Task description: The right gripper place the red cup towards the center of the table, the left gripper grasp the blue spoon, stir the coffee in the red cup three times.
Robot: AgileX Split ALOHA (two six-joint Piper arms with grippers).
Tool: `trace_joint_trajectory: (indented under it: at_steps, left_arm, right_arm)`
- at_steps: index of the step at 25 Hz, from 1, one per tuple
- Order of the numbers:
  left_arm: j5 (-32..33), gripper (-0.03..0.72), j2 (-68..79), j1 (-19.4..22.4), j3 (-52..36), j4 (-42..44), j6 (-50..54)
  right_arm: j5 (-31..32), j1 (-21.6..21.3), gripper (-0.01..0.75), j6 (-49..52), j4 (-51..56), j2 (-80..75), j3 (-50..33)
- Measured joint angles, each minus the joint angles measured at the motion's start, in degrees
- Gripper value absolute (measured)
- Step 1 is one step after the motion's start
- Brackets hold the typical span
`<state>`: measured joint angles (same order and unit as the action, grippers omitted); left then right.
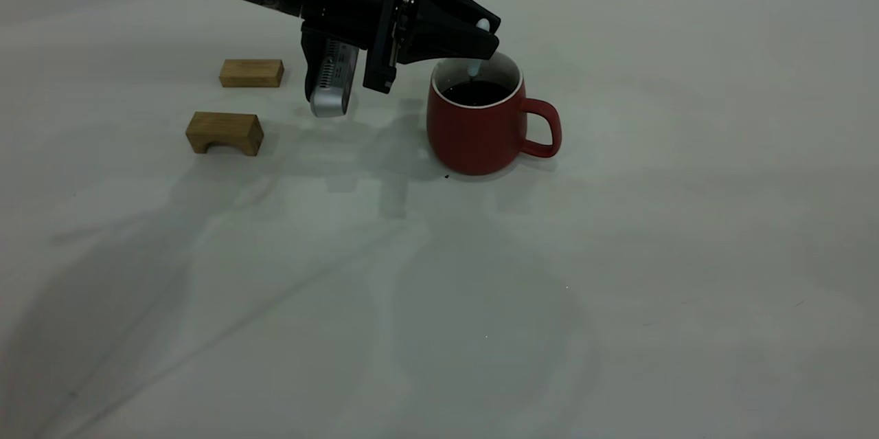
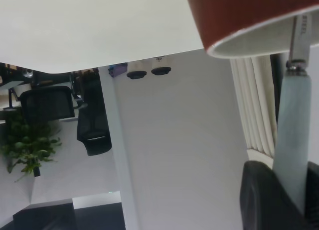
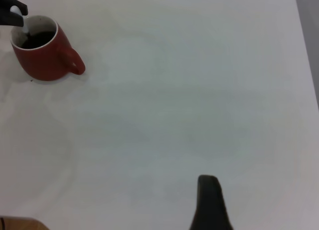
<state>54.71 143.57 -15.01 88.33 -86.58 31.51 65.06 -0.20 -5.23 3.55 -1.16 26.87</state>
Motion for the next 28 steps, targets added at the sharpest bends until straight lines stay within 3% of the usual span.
trace_joint_trajectory:
  at_steps: [8,15,23,28]
  left_arm:
    - [-0.2,0.39,0.0,0.0,0.0,1.2,0.0]
    - [1.2,0.411,-5.7,0.1,0.0,9.7,0.2]
    - [3.6,0.411,-19.6,0.1,0.0,41.1,0.2]
    - [9.8,0.411,-32.2,0.1,0.0,62.9,-1.5]
  right_arm:
    - [0.0,0.0,0.591,0.0,0.0,0.0,0.0]
    - [0.0,0.0,0.591,0.0,0.0,0.0,0.0]
    - [0.0,0.0,0.591,0.0,0.0,0.0,0.0]
    - [0.0,0.0,0.591,0.0,0.0,0.0,0.0]
